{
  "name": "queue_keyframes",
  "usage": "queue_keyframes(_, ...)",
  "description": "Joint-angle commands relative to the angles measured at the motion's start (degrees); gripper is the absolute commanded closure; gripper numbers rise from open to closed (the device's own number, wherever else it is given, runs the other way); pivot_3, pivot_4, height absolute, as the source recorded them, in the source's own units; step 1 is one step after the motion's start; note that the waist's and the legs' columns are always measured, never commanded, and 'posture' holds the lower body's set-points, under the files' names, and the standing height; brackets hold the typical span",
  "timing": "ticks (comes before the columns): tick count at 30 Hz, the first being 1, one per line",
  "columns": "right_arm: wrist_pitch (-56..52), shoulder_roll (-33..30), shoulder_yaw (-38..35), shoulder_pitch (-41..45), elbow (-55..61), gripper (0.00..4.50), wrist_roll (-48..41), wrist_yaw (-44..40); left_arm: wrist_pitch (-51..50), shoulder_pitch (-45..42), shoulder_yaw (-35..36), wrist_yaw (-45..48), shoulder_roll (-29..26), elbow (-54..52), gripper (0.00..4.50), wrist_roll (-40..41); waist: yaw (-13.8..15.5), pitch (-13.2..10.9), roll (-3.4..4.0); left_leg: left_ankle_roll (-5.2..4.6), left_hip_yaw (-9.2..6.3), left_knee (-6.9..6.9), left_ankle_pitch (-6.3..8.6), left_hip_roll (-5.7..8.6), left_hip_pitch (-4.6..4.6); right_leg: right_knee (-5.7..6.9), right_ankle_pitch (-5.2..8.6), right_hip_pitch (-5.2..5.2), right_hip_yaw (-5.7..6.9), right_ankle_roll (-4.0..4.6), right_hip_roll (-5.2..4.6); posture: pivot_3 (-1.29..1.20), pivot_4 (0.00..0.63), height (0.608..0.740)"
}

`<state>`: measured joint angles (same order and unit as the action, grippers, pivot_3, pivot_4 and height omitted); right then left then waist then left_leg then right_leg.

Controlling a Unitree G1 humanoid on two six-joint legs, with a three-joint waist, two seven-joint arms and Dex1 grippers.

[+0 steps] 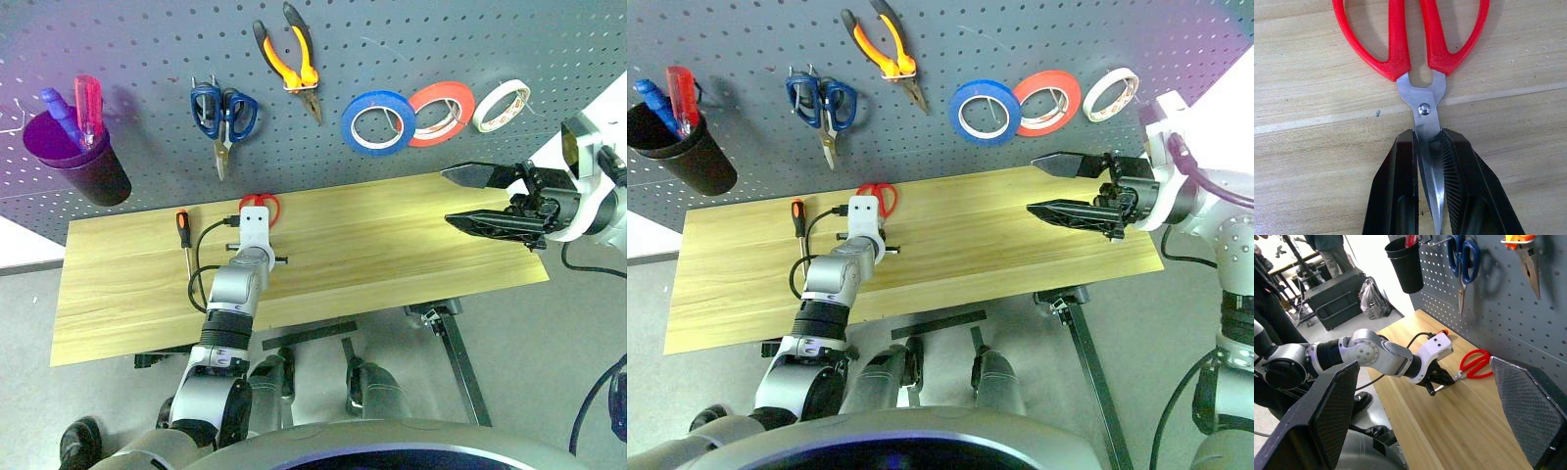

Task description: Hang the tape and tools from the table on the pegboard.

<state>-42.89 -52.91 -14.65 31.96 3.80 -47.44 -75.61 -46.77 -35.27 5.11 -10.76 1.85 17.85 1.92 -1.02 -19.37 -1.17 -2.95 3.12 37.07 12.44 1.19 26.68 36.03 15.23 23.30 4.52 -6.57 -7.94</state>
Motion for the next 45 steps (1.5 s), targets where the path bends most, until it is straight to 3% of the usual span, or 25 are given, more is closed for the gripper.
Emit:
queue_keyframes(1, 1.06, -0.75, -0.34, 0.05, 1.25, 0.00, 0.19, -0.34, -1.84, 1.51, -0.42, 0.33, 0.19, 1.32, 4.15, -0.21, 0.00, -0.02, 0.02, 0.02, 0.00, 0.00, 0.01, 0.00, 0.00, 0.00, 0.00, 0.00, 0.00, 0.00, 0.00, -0.21, 0.377, 0.740)
queue_keyframes(6, 1.61, -0.62, 0.34, 0.51, 0.64, 0.00, 0.88, -0.60, -0.78, 2.23, -1.71, 4.38, -0.71, -0.40, 4.15, 0.22, 0.08, -0.07, 0.10, 0.05, 0.00, -0.01, 0.03, 0.00, 0.00, -0.01, 0.00, 0.00, 0.00, 0.00, -0.01, -0.20, 0.379, 0.740)
queue_keyframes(16, 3.24, -0.47, 1.68, 1.68, -1.77, 0.00, 2.49, -1.60, -0.03, 12.21, -8.82, 11.62, -8.95, -18.13, 4.15, -2.36, -0.11, -0.72, 0.32, -0.01, 0.01, -0.07, 0.02, 0.00, 0.19, -0.16, 0.00, 0.15, 0.01, 0.00, -0.02, -0.17, 0.377, 0.740)
queue_keyframes(25, 5.03, 0.31, 3.37, 3.04, -4.11, 0.00, 3.93, -2.95, 3.99, 16.88, -9.13, 10.33, -10.43, -29.14, 4.15, -4.72, 0.19, -0.88, 0.49, 0.01, -0.06, -0.02, 0.02, 0.03, 0.49, -0.59, -0.11, 0.18, 0.18, -0.09, -0.04, -0.14, 0.374, 0.740)
queue_keyframes(31, 5.88, 0.58, 3.95, 4.93, -6.48, 0.00, 4.53, -3.73, 3.47, 18.58, -9.02, 11.91, -11.73, -30.09, 4.15, -4.93, 0.19, -0.89, 0.50, 0.08, -0.02, -0.03, -0.02, 0.05, 0.54, -0.73, -0.13, 0.18, 0.27, -0.12, -0.04, -0.13, 0.365, 0.740)
queue_keyframes(34, 6.16, 0.59, 4.00, 5.43, -7.35, 0.00, 5.00, -3.96, 8.78, 17.52, -6.87, 14.12, -13.62, -27.52, 4.15, -4.07, 0.32, -0.89, 0.50, 0.08, -0.04, 0.02, -0.02, 0.05, 0.57, -0.73, -0.13, 0.17, 0.34, -0.12, -0.05, -0.13, 0.363, 0.740)
queue_keyframes(39, 6.87, 0.53, 4.16, 5.51, -7.85, 0.00, 5.71, -4.47, 7.42, 14.78, -4.10, 15.41, -14.08, -22.49, 4.15, -2.16, 0.28, -0.89, 0.51, 0.08, -0.04, 0.03, -0.01, 0.08, 0.57, -0.73, -0.15, 0.17, 0.35, -0.16, -0.07, -0.13, 0.356, 0.740)
queue_keyframes(42, 7.20, 0.63, 4.18, 5.40, -8.09, 0.00, 6.08, -4.47, 0.76, 15.65, -4.95, 22.73, -13.67, -26.66, 4.15, 3.95, 0.31, -0.89, 0.51, 0.07, -0.04, 0.03, -0.01, 0.10, 0.59, -0.74, -0.16, 0.16, 0.39, -0.18, -0.09, -0.13, 0.354, 0.740)
queue_keyframes(45, 7.49, 0.60, 4.29, 5.36, -8.13, 0.00, 6.43, -4.48, -0.11, 17.72, -7.88, 23.89, -15.11, -30.23, 4.15, 2.87, 0.24, -0.89, 0.50, 0.08, -0.04, 0.03, -0.01, 0.12, 0.60, -0.75, -0.17, 0.16, 0.47, -0.19, -0.10, -0.13, 0.352, 0.740)
